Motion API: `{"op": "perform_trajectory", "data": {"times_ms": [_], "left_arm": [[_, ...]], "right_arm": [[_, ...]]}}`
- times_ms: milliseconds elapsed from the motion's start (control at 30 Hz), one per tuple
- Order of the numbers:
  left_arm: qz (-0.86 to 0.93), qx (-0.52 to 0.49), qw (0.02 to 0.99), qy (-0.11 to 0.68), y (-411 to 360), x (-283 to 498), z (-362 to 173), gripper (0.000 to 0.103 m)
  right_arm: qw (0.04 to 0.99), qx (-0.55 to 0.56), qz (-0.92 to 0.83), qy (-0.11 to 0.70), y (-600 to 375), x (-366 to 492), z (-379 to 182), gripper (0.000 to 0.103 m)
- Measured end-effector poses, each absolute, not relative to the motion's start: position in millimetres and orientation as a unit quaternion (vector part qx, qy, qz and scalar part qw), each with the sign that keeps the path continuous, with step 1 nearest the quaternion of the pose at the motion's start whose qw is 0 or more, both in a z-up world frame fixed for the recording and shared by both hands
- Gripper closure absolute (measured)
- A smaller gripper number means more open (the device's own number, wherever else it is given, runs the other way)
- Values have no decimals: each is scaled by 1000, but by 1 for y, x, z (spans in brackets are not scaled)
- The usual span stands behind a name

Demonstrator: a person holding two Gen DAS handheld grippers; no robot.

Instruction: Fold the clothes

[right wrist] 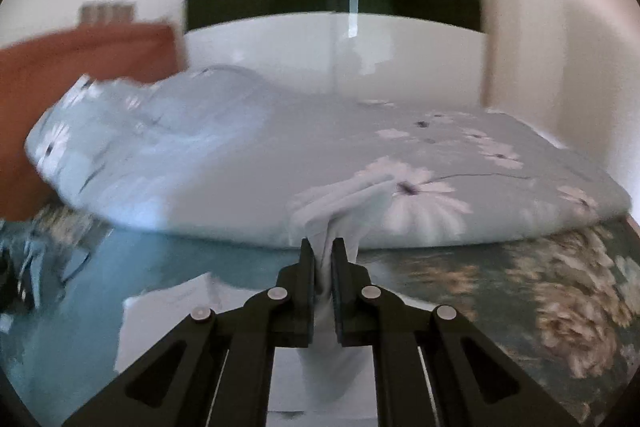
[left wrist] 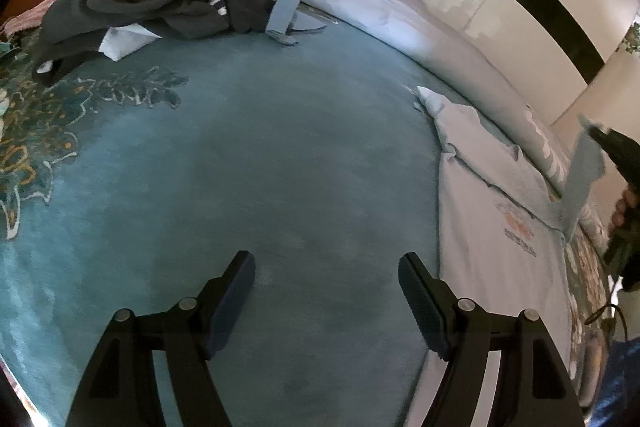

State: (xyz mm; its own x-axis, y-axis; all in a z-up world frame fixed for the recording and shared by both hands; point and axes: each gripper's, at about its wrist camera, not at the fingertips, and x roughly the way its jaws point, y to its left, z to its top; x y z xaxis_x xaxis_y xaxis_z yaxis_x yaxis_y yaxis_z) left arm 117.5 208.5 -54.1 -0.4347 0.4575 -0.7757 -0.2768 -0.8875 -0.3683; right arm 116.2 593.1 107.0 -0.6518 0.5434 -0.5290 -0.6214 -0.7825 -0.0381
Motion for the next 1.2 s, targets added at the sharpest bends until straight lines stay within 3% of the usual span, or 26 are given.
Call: {"op": "perform_trajectory", "data": {"times_ms": [333,433,467,500,567,667,867,967,1200], "left_arm": [[846,-483,208,-90,196,115,-52,25],[846,-485,204,-91,197,114,-53,25],[846,-483,207,-88,200,113,-51,25],[847,-481,213,-84,206,112,-48,25],[848,-475,225,-76,217,110,-42,25],[849,-466,243,-63,234,106,-33,25],[840,-447,303,-50,285,90,-12,25],[825,-442,348,-48,331,72,0,25],[822,-428,375,31,428,56,-3,25]], "right_arm": [[233,-401,884,61,530,39,-2,94],[222,-409,883,65,521,37,-10,90],[213,-405,886,68,521,37,-8,85],[192,-397,894,80,521,39,-5,70],[131,-375,911,114,520,47,3,52],[76,-322,930,159,529,76,24,47],[189,-243,926,218,592,150,52,37],[245,-235,913,228,618,172,46,37],[246,-240,892,295,648,179,12,37]]}}
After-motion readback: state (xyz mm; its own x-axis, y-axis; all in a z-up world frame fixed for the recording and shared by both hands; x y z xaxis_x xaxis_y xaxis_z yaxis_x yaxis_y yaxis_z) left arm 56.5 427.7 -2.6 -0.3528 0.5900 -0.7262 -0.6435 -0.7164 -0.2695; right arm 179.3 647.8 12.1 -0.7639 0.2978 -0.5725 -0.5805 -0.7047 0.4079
